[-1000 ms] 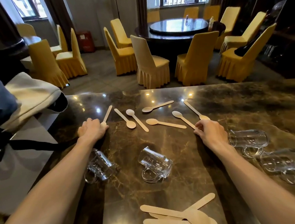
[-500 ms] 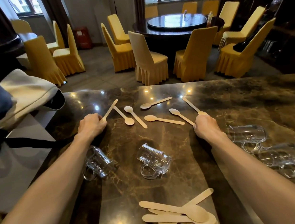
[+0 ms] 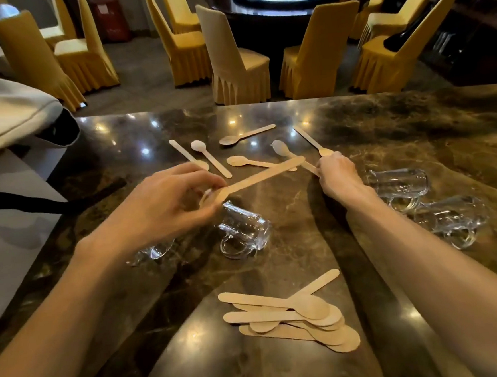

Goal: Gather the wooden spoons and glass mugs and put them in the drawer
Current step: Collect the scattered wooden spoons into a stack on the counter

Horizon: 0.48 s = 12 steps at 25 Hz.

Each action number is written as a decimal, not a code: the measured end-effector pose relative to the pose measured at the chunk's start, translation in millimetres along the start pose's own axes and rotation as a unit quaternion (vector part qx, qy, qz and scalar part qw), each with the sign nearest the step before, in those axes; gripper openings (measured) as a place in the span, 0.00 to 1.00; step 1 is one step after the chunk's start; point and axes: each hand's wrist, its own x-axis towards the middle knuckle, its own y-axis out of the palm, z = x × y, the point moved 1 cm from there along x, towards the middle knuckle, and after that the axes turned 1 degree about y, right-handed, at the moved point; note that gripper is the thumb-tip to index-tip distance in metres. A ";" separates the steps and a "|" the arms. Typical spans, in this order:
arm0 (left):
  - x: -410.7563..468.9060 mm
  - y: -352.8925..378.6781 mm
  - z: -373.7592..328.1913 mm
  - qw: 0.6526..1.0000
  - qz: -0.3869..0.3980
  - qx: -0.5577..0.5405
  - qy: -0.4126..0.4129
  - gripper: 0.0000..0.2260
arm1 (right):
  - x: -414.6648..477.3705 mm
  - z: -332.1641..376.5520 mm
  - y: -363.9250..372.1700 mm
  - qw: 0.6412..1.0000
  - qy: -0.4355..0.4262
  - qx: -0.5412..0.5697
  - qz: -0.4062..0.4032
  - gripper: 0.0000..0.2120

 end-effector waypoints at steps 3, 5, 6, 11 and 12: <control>-30.0 20.8 -17.6 0.997 0.066 0.006 0.038 0.16 | -8.9 -8.6 -2.4 0.998 -0.021 0.045 -0.037 0.09; -47.0 38.4 -22.3 0.993 0.100 0.016 0.060 0.16 | -19.0 -10.3 -9.8 0.993 -0.028 0.090 -0.071 0.08; -54.2 46.8 -23.8 0.992 0.110 0.019 0.064 0.16 | -25.9 -10.6 -14.5 0.990 -0.036 0.110 -0.081 0.08; -69.5 75.2 -26.2 0.992 0.116 0.016 0.054 0.17 | -78.1 -4.0 -44.5 0.975 -0.114 0.181 -0.066 0.08; -70.5 78.7 -25.4 0.992 0.120 0.010 0.049 0.17 | -91.4 -1.9 -48.5 0.972 -0.134 0.183 -0.059 0.08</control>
